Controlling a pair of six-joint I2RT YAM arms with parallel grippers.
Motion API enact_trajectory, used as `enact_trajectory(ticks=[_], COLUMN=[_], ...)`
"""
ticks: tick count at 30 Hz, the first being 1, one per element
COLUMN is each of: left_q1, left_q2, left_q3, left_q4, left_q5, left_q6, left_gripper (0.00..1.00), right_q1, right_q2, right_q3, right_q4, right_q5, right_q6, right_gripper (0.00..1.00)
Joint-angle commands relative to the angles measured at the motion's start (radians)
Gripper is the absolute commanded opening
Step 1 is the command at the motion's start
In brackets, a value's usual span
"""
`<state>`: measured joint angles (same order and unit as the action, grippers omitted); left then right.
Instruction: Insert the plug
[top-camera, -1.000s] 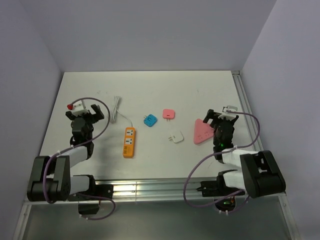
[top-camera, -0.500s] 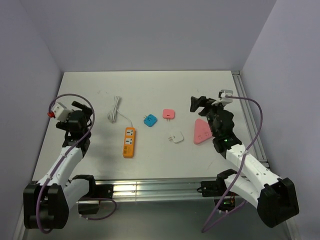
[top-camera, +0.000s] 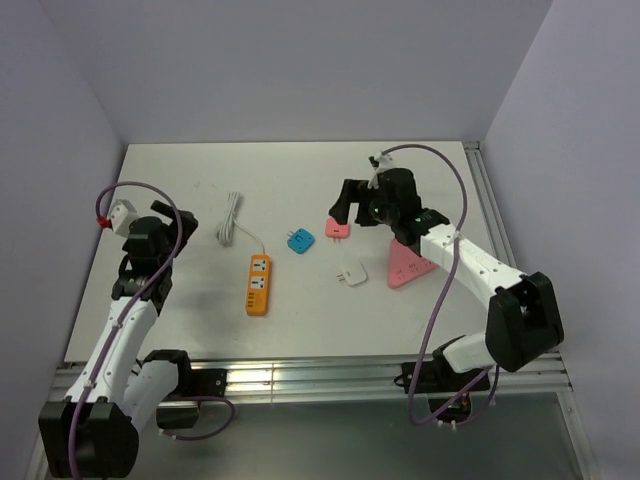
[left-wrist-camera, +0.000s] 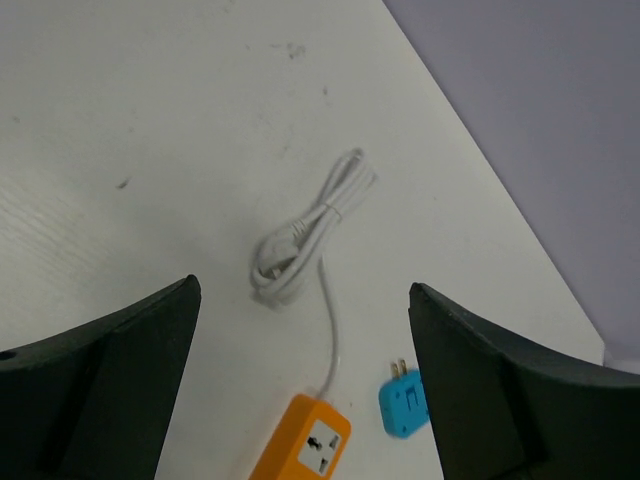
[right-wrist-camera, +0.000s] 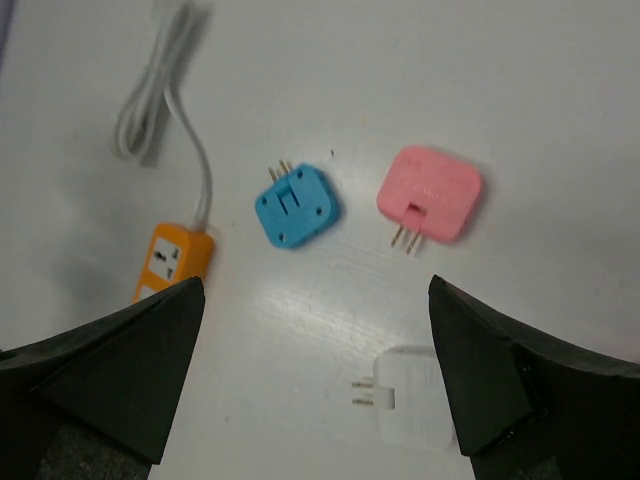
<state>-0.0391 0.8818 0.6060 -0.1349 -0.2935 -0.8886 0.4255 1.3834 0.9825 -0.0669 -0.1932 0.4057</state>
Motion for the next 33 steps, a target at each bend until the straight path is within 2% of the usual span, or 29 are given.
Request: enact_trajectory(ticks=[1, 5, 8, 11, 13, 22, 33], left_q1=[0.007, 0.007, 0.007, 0.007, 0.005, -0.018, -0.038], left_q2=[-0.009, 0.028, 0.040, 0.039, 0.046, 0.048, 0.023], left_q3=[0.003, 0.034, 0.046, 0.046, 0.054, 0.067, 0.084], left_q4=[0.001, 0.020, 0.037, 0.089, 0.106, 0.090, 0.063], left_q5=[0.221, 0.410, 0.505, 0.620, 0.687, 0.764, 0.781], left_q6=[0.011, 0.080, 0.097, 0.109, 0.111, 0.120, 0.140], left_gripper=[0.90, 0.85, 0.83, 0.75, 0.76, 0.75, 0.73], right_q1=[0.053, 0.131, 0.141, 0.141, 0.141, 0.142, 0.144], right_q2=[0.006, 0.002, 0.019, 0.058, 0.077, 0.174, 0.236], right_q3=[0.051, 0.027, -0.014, -0.044, -0.065, -0.067, -0.057], right_q4=[-0.237, -0.342, -0.367, -0.366, -0.360, -0.330, -0.332], right_q5=[0.026, 0.175, 0.221, 0.230, 0.236, 0.202, 0.213], right_q6=[-0.050, -0.073, -0.009, 0.007, 0.001, 0.002, -0.016], right_gripper=[1.00, 1.00, 0.97, 0.95, 0.94, 0.84, 0.80])
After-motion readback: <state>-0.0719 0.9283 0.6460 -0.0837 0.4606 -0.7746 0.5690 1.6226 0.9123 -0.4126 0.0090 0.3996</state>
